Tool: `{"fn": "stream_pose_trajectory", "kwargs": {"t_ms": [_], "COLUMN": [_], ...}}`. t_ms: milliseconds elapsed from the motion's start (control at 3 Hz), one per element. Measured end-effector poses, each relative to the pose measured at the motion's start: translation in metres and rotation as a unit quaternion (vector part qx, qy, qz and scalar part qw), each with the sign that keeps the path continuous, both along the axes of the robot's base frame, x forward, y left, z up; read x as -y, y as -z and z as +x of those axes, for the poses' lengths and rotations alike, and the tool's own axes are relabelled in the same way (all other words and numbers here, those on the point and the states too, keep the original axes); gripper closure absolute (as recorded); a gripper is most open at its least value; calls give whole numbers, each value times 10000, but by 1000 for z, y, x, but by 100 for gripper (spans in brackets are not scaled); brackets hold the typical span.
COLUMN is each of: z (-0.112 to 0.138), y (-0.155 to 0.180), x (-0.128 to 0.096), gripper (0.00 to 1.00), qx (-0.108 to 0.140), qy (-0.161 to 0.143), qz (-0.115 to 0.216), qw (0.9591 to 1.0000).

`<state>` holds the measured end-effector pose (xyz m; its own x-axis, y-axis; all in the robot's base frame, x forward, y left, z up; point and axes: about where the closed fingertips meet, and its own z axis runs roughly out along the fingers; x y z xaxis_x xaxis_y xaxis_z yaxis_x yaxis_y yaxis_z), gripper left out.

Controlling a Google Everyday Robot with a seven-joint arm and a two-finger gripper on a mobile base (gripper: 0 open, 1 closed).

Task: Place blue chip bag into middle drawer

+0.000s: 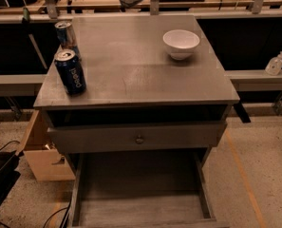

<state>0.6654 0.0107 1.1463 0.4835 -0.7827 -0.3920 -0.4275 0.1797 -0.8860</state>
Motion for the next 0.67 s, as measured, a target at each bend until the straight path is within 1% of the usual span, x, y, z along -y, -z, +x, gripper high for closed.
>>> {"fn": "stream_pose_trajectory", "kwargs": {"t_ms": [333, 667], "z": [-70, -118], "y": [0, 41], "x": [-1, 6], "gripper": [100, 100], "qx": [213, 89], "qy": [-116, -171], "qz": [83, -115], "qw": [9997, 9997]}}
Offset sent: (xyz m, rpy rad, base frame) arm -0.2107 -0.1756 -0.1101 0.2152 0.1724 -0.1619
